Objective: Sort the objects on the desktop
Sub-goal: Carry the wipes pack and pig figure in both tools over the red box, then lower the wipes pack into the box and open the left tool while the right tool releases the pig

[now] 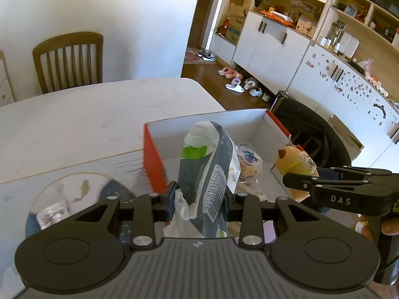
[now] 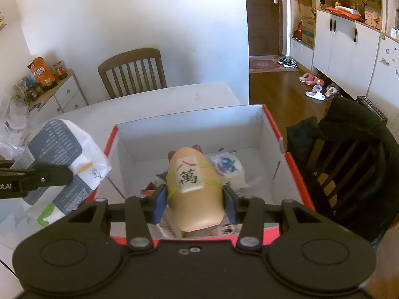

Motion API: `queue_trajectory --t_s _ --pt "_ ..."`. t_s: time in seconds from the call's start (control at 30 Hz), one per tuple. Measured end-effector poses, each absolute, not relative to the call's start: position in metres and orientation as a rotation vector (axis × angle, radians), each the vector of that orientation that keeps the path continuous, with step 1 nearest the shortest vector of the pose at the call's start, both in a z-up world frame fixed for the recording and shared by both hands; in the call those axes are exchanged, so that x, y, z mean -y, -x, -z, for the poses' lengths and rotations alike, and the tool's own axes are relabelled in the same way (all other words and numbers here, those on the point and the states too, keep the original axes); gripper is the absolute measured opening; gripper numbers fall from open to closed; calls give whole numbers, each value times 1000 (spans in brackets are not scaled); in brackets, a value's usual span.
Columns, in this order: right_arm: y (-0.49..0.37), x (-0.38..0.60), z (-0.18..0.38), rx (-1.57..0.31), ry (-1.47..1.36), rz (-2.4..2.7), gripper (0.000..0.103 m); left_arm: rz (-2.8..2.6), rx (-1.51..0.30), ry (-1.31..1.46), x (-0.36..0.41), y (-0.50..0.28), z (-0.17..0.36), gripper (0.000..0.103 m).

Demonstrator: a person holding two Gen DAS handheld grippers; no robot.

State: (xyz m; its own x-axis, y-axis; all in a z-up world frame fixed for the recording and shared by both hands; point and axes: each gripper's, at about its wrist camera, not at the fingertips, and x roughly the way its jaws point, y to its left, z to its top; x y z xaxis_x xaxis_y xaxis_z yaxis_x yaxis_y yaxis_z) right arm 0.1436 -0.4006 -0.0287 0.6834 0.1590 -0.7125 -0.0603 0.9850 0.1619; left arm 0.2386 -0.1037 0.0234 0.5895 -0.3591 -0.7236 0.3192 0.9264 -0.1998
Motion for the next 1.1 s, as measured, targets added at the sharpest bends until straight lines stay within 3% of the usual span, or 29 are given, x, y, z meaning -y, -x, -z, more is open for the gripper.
queue_trajectory --t_s 0.53,1.1 --pt "-173 429 52 -884 -126 -147 46 418 -949 -45 175 -274 6 33" --pt "-199 423 83 -976 -57 -199 46 368 -1022 -89 201 -335 36 33"
